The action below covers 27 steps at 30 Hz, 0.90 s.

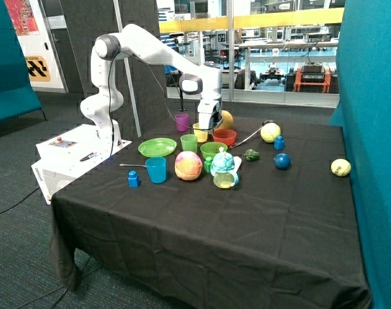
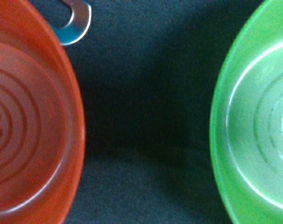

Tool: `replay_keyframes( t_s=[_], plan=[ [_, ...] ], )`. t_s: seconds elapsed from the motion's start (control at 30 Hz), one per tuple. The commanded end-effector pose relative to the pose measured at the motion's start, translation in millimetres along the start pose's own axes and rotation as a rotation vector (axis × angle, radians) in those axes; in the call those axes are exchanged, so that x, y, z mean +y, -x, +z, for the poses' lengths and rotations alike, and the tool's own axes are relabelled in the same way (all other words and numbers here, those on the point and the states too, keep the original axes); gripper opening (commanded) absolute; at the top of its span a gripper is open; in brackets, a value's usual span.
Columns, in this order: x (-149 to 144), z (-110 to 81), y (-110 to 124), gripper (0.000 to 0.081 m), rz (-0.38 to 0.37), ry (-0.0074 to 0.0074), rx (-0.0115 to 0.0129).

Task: Place the bowl on the plate and the cup in the bowl matching the color

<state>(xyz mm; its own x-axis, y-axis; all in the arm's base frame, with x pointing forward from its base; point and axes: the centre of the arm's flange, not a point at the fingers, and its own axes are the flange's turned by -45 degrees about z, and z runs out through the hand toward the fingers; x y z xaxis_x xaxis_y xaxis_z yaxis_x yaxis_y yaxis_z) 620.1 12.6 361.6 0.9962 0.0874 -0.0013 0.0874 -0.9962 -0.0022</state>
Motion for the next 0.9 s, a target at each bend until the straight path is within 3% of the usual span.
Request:
replay_keyframes(
  t_s=[0.0,0.43,0.87],
  plan=[
    [-1.1,3.9,-1.6,0.0771,0.000,0.0022,0.0013],
    [5.2,-1.8,-3.1,0.0803,0.010,0.0021,0.0013],
    [10.1,13.4,-3.9,0.0680,0.016,0.0021,0.0013]
  ],
)
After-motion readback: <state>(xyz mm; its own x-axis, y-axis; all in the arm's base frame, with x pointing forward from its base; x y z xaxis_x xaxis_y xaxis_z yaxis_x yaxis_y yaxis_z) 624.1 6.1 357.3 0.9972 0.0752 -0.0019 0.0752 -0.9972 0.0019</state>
